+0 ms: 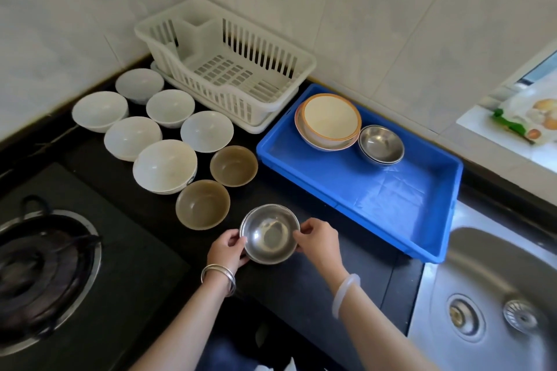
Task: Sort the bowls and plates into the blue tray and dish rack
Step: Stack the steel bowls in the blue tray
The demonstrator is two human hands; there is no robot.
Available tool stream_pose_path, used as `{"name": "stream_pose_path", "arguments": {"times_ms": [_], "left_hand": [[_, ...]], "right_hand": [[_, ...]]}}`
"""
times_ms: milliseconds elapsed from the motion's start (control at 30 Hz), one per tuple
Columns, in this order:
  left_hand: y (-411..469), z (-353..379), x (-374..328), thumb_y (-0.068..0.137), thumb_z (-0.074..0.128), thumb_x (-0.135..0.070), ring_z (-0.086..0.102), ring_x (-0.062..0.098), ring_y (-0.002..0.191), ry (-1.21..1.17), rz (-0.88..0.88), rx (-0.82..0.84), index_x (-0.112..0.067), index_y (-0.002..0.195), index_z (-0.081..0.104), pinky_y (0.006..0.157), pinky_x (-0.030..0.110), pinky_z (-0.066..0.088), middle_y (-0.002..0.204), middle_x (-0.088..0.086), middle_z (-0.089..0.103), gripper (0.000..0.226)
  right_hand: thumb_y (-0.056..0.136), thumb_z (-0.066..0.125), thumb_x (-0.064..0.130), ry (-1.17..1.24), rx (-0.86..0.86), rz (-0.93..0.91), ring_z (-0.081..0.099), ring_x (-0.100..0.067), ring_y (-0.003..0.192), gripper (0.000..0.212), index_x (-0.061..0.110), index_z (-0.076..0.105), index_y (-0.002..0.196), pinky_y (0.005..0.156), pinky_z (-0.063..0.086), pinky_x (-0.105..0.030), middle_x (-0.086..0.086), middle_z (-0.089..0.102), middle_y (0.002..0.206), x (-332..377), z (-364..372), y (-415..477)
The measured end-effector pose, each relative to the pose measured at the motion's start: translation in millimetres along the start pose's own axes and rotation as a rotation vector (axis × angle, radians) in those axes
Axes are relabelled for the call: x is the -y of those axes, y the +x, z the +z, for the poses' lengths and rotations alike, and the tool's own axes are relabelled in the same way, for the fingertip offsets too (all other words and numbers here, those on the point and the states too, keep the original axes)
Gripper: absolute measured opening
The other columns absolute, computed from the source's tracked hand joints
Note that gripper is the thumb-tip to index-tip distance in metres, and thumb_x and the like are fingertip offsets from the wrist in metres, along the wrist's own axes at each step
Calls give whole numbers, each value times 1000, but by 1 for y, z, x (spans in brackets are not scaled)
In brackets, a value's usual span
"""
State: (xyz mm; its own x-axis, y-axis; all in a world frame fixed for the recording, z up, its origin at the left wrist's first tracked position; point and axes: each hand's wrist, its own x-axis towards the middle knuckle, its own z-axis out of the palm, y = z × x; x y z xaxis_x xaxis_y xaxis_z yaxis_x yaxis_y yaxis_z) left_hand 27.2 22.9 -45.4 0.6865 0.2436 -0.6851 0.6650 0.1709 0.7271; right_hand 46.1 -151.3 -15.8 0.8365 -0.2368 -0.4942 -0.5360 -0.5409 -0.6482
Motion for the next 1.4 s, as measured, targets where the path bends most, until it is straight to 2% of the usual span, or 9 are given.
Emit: {"name": "stream_pose_path", "arguments": {"times_ms": [133, 300, 433, 533, 733, 900, 1033, 1233, 1400], "left_hand": [[4, -1, -6, 89, 54, -6, 61, 24, 93, 38, -17, 34, -7, 112, 57, 72, 33, 53, 101, 10, 59, 23], [11, -3, -13, 88, 56, -8, 62, 26, 98, 69, -49, 103, -7, 117, 55, 73, 34, 54, 109, 14, 62, 30], [17, -1, -19, 88, 54, -8, 62, 28, 103, 103, -42, 141, -7, 122, 54, 75, 33, 54, 115, 16, 62, 34], [18, 5, -30, 88, 54, -8, 62, 25, 101, 128, -3, 174, -7, 121, 55, 68, 26, 54, 114, 13, 62, 33], [15, 35, -65, 88, 53, -7, 62, 11, 82, 120, 118, 276, -17, 98, 59, 52, 15, 52, 96, 3, 63, 15], [9, 88, -100, 88, 56, -6, 62, 17, 87, 95, 197, 350, -14, 87, 56, 62, 20, 55, 93, 6, 64, 8], [8, 148, -127, 87, 57, -5, 61, 18, 86, 92, 207, 429, -9, 88, 55, 63, 21, 56, 88, 5, 61, 5], [26, 237, -145, 87, 53, -4, 59, 23, 88, 185, 232, 443, -12, 88, 58, 82, 37, 55, 96, 10, 62, 10], [51, 289, -155, 85, 51, -2, 60, 33, 91, 317, 228, 398, -11, 88, 61, 90, 51, 52, 93, 12, 61, 13]], "right_hand": [[82, 66, 24, -19, -30, 13, 61, -12, 67, 12, 23, 54, 83, 51, 44, -20, 5, 62, 80, -7, 4, 3], [88, 63, 18, 300, 153, 193, 69, -13, 77, 25, 20, 60, 113, 56, 58, -23, 4, 66, 95, -10, 9, 14], [88, 64, 13, 439, 166, 243, 73, -16, 76, 22, 13, 66, 110, 63, 60, -30, -5, 73, 90, -16, 11, 18], [88, 64, 12, 496, 106, 230, 74, -17, 76, 18, 15, 69, 105, 63, 60, -29, -6, 75, 88, -15, 6, 16], [87, 62, 7, 586, -31, 140, 73, -13, 70, 16, 16, 73, 94, 56, 56, -20, -5, 75, 78, 0, -31, 14], [87, 62, 9, 668, -137, 128, 69, -11, 55, 10, 15, 70, 89, 54, 56, -20, -3, 69, 72, 8, -85, 29], [87, 62, 9, 747, -224, 133, 71, -17, 57, 8, 11, 67, 94, 55, 57, -20, -8, 70, 79, 6, -134, 51], [90, 59, 11, 745, -288, 113, 70, -16, 57, 18, 4, 65, 105, 56, 56, -19, -12, 67, 91, -8, -191, 98], [87, 58, 10, 657, -332, 141, 68, -22, 69, 11, 9, 69, 88, 79, 58, -33, -11, 66, 90, -16, -216, 144]]}}
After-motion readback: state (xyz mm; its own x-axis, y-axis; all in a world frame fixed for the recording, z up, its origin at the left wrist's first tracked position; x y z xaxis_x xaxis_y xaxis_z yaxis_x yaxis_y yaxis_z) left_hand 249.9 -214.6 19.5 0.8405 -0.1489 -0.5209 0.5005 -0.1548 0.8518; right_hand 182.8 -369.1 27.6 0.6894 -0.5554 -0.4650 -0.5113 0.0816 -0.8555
